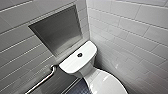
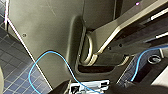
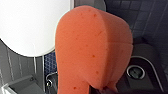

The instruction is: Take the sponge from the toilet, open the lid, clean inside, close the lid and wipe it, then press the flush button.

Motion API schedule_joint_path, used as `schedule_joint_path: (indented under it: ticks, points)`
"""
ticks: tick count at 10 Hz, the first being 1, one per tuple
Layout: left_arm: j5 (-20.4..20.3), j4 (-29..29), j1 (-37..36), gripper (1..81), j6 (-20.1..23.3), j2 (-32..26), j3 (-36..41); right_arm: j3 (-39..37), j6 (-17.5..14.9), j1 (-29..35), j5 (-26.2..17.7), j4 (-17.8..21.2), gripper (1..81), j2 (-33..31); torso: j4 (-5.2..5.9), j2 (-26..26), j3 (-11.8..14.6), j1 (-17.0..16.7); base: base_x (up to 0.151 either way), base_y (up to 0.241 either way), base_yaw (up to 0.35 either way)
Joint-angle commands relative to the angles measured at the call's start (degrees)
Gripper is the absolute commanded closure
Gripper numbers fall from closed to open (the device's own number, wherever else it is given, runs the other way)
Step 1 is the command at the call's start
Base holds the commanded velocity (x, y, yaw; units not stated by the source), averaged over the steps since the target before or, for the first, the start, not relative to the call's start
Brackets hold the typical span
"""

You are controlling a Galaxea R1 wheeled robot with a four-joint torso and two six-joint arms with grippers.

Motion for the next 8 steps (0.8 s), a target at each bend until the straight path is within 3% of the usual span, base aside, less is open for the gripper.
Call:
schedule_joint_path:
  ticks: [1,2,3,5,8]
  points:
    - [3.7,0.0,-0.1,1.0,-0.4,-1.4,0.4,-3.1,-0.3,-6.6,0.8,0.1,81.1,1.9,0.0,0.0,0.0,0.0,0.0,0.0,0.0]
    - [3.7,0.4,-0.1,1.0,-0.3,-1.6,0.4,-5.9,-0.4,-8.8,0.9,0.0,81.1,4.1,0.0,0.0,0.0,0.0,0.0,0.0,0.0]
    - [3.7,0.5,-0.1,1.0,-0.1,-2.0,0.4,-7.8,-1.0,-10.8,1.1,-0.6,81.1,6.0,0.0,5.7,0.0,-3.7,0.0,0.0,0.0]
    - [3.7,0.5,-0.1,1.0,0.0,-2.2,0.4,-10.3,-1.5,-13.8,2.5,-2.7,81.1,8.9,0.0,6.5,3.7,-4.2,0.0,0.0,0.0]
    - [3.6,0.5,0.0,1.0,0.1,-2.1,0.3,-16.0,-1.5,-16.2,2.7,-4.6,81.1,13.2,0.0,11.7,9.4,-7.5,0.0,0.0,0.0]
